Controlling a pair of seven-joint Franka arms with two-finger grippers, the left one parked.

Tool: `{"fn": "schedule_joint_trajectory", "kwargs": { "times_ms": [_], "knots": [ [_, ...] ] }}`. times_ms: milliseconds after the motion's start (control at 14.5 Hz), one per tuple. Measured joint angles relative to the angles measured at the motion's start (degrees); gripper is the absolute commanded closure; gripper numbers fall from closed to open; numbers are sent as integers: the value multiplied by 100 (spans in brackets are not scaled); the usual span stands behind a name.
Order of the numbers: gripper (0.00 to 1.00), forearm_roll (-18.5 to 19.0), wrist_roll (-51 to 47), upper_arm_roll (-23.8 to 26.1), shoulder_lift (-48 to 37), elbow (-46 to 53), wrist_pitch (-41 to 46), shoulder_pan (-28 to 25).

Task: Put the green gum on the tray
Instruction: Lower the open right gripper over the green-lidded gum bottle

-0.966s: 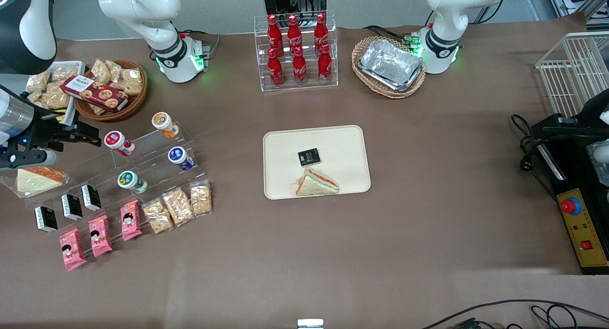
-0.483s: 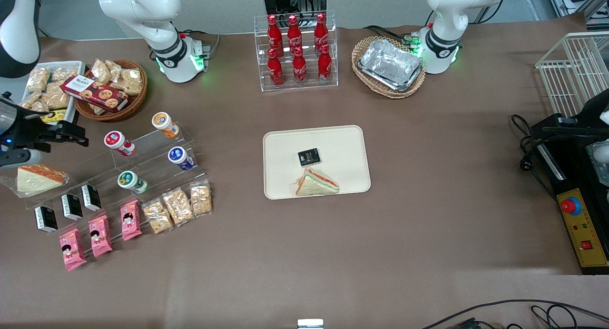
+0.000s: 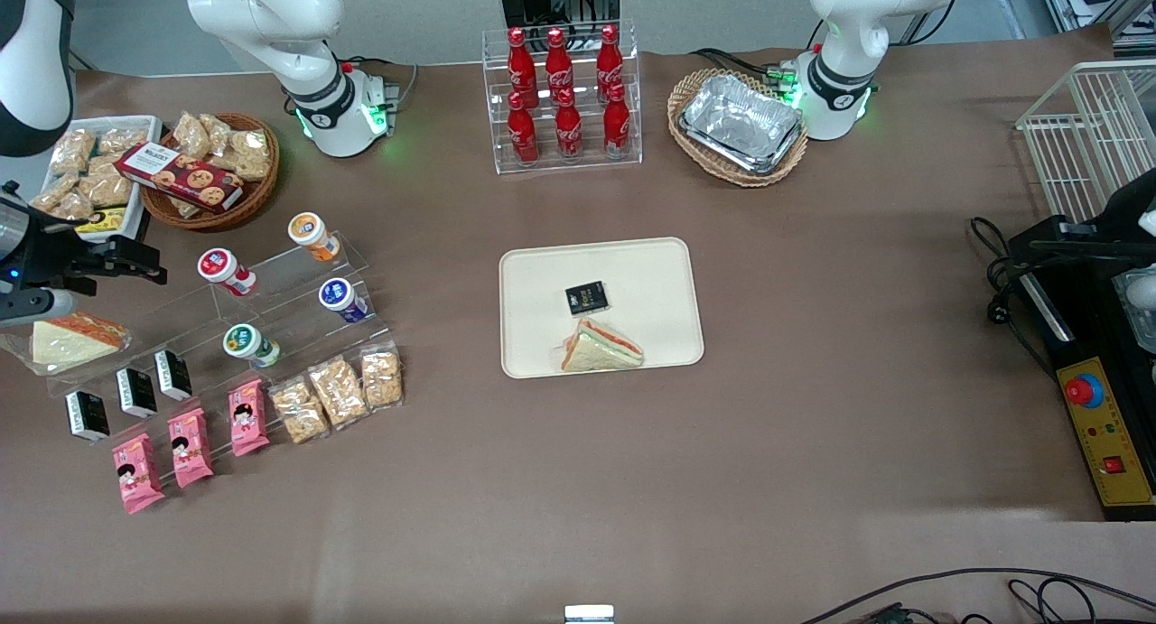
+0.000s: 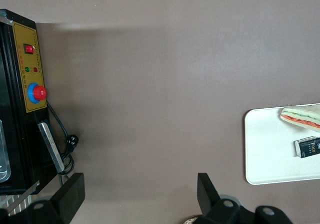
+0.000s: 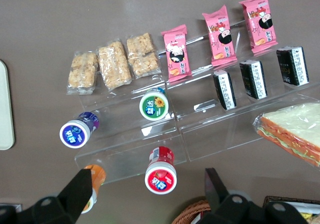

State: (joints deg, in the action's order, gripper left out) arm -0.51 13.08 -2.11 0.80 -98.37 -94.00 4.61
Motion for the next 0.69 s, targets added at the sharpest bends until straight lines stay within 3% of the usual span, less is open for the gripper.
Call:
{"fn": "schedule_joint_trajectory", "kwargs": {
  "times_ms": [207, 690],
  "knots": [
    [0, -1, 0, 4, 78, -277, -344, -37],
    [0, -3, -3, -3, 475, -1503, -2172, -33]
  ]
}}
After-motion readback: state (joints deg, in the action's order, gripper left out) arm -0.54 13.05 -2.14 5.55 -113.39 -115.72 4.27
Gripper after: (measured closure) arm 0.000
